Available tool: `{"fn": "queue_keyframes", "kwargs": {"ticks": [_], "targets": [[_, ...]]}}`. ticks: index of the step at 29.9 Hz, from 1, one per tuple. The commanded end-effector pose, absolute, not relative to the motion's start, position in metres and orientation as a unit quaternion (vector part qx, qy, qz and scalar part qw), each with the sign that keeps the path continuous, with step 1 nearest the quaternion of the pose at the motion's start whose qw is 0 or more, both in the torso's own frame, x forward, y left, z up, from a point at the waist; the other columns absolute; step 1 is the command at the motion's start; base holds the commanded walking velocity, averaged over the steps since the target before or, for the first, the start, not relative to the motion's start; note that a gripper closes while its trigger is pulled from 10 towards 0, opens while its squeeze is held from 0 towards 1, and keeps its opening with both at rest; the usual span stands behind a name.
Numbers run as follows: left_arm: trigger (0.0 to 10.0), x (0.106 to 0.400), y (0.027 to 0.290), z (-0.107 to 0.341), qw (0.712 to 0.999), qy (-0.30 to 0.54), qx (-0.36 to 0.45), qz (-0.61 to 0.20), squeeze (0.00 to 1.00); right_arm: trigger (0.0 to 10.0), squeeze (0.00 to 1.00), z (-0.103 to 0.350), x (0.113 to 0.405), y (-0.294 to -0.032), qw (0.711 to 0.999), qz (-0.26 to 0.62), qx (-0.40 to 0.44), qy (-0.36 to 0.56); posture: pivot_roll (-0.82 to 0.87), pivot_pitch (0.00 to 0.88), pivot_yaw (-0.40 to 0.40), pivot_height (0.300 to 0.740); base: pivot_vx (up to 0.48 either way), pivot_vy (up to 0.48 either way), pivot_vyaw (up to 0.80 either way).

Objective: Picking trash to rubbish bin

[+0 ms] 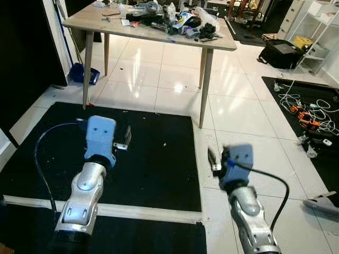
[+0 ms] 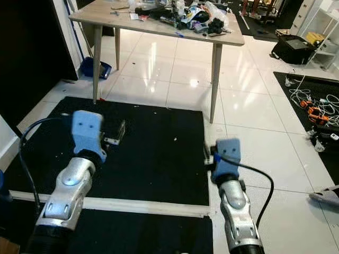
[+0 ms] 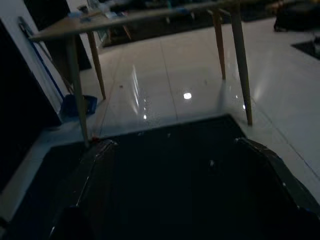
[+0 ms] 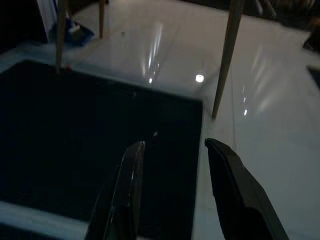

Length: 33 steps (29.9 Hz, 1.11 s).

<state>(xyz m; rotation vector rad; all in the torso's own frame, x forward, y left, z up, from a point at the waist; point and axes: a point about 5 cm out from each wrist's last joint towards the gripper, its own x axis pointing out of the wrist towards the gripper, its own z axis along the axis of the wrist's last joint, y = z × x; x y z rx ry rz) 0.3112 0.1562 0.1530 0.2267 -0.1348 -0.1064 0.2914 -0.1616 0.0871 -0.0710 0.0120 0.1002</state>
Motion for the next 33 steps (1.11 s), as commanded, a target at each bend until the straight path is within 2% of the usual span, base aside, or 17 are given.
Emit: {"fn": "queue_keyframes", "kwargs": {"ticks": [1,5,8,10,13,14,16,19,20,21,23,25,27,28,32,33], "targets": [[10.0,0.309,0.154,0.147,0.991,-0.051,0.108,-0.06,0.0,10.0,0.0,0.086,0.291,-0.165,0.999,0.041,-0.031,0.011,0.04,0.101,-0.057,0.74,0.0,0.0,0.0],[10.0,0.313,0.162,0.146,0.997,-0.051,0.045,-0.048,0.0,10.0,0.0,0.107,0.293,-0.166,0.998,0.031,-0.018,-0.045,0.01,0.102,-0.056,0.74,0.0,0.0,0.0],[10.0,0.314,0.144,0.162,0.991,-0.083,-0.039,-0.098,0.0,10.0,0.0,0.103,0.29,-0.167,0.997,0.052,-0.014,-0.047,0.04,0.097,-0.064,0.74,0.0,0.0,0.0],[10.0,0.313,0.141,0.165,0.989,-0.089,-0.049,-0.107,0.0,10.0,0.0,0.106,0.29,-0.165,0.996,0.06,-0.004,-0.059,0.04,0.099,-0.064,0.74,0.0,0.0,0.0],[10.0,0.31,0.136,0.168,0.984,-0.093,-0.079,-0.127,0.0,10.0,0.0,0.116,0.291,-0.154,0.992,0.093,0.04,-0.08,0.03,0.099,-0.054,0.74,0.0,0.0,0.0],[10.0,0.307,0.135,0.168,0.982,-0.092,-0.087,-0.14,0.0,10.0,0.0,0.122,0.292,-0.14,0.985,0.136,0.064,-0.082,0.02,0.101,-0.048,0.74,0.0,0.0,0.0],[10.0,0.306,0.134,0.166,0.982,-0.088,-0.076,-0.152,0.0,10.0,0.0,0.122,0.291,-0.132,0.983,0.16,0.051,-0.076,0.01,0.103,-0.049,0.74,0.0,0.0,0.0],[10.0,0.307,0.136,0.162,0.984,-0.082,-0.065,-0.145,0.0,10.0,0.0,0.12,0.289,-0.132,0.985,0.152,0.037,-0.073,0.01,0.102,-0.056,0.74,0.0,0.0,0.0],[10.0,0.315,0.146,0.151,0.994,-0.048,0.046,-0.09,0.0,10.0,0.0,0.106,0.289,-0.145,0.994,0.103,0.013,-0.039,0.03,0.102,-0.059,0.74,0.0,0.0,0.0],[10.0,0.318,0.151,0.145,0.992,-0.032,0.107,-0.061,0.0,10.0,0.0,0.099,0.289,-0.151,0.997,0.079,-0.002,-0.022,0.03,0.102,-0.059,0.74,0.0,0.0,0.0],[10.0,0.319,0.157,0.143,0.991,-0.028,0.125,-0.035,0.0,10.0,0.0,0.092,0.29,-0.16,0.998,0.052,-0.022,-0.002,0.03,0.102,-0.059,0.74,0.0,0.0,0.0],[10.0,0.316,0.163,0.144,0.997,-0.029,0.064,-0.017,0.0,10.0,0.0,0.089,0.291,-0.17,0.999,0.024,-0.03,0.007,0.02,0.106,-0.054,0.74,0.0,0.0,0.0],[10.0,0.314,0.167,0.142,0.998,-0.027,0.059,-0.018,0.0,10.0,0.0,0.09,0.292,-0.173,0.999,0.019,-0.029,0.008,0.02,0.105,-0.054,0.74,0.0,0.0,0.0],[10.0,0.313,0.167,0.142,0.997,-0.024,0.068,-0.023,0.0,10.0,0.0,0.091,0.292,-0.173,0.999,0.024,-0.029,0.007,0.0,0.0,0.0,0.74,0.0,0.0,0.0],[10.0,0.313,0.168,0.142,0.997,-0.026,0.07,-0.026,0.0,10.0,0.0,0.094,0.291,-0.17,0.999,0.036,-0.015,-0.004,0.0,0.0,0.0,0.74,0.0,0.0,0.0],[10.0,0.314,0.168,0.143,0.997,-0.029,0.074,-0.021,0.0,10.0,0.0,0.094,0.292,-0.166,0.999,0.042,-0.01,-0.007,0.03,0.098,-0.059,0.74,0.0,0.0,0.0]]}}
